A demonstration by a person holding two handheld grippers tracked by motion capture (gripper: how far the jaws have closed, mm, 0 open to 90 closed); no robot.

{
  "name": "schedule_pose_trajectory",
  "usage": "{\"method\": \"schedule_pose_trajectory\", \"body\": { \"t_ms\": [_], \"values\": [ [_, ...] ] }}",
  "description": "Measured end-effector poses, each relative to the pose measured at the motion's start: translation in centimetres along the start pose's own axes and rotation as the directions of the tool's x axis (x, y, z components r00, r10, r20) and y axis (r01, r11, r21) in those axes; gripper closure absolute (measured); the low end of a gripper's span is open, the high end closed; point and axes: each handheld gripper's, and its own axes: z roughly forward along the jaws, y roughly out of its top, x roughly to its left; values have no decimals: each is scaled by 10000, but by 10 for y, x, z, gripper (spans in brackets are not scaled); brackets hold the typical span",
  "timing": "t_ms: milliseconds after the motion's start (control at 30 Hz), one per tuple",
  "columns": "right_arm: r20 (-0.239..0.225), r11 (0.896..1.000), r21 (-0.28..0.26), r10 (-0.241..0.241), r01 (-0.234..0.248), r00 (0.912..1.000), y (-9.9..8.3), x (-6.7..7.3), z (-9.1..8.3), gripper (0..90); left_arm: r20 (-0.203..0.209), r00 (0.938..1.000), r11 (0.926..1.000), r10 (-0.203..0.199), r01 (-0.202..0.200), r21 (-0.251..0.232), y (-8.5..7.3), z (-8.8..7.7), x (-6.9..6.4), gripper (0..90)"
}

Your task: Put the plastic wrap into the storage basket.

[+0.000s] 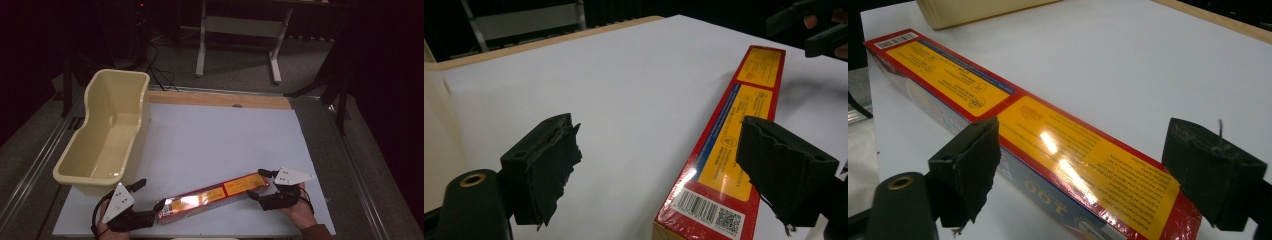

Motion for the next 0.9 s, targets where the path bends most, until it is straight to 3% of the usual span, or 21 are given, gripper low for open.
{"method": "schedule_pose_trajectory", "body": {
  "t_ms": [200, 500, 700, 900],
  "values": [
    [-308, 9999, 35, 142, -141, 9994, 2, -5, 0, 217, 130, 9997, 9998, 213, -213, -6, 0, 1, -3, 164],
    [-440, 9988, 456, 186, -166, 9989, 8, -17, 9, 244, 156, 9997, 9997, 202, -200, -106, 1, 0, -2, 164],
    [-893, 9935, 1091, -224, 321, 9958, 14, -16, 24, 147, 176, 9997, 9998, 182, -180, -129, 1, -1, -2, 164],
    [-1362, 9843, 1603, -519, 737, 9893, 18, -18, 36, 128, 186, 9997, 9998, 166, -164, -122, 1, -1, -2, 164]
  ]
}}
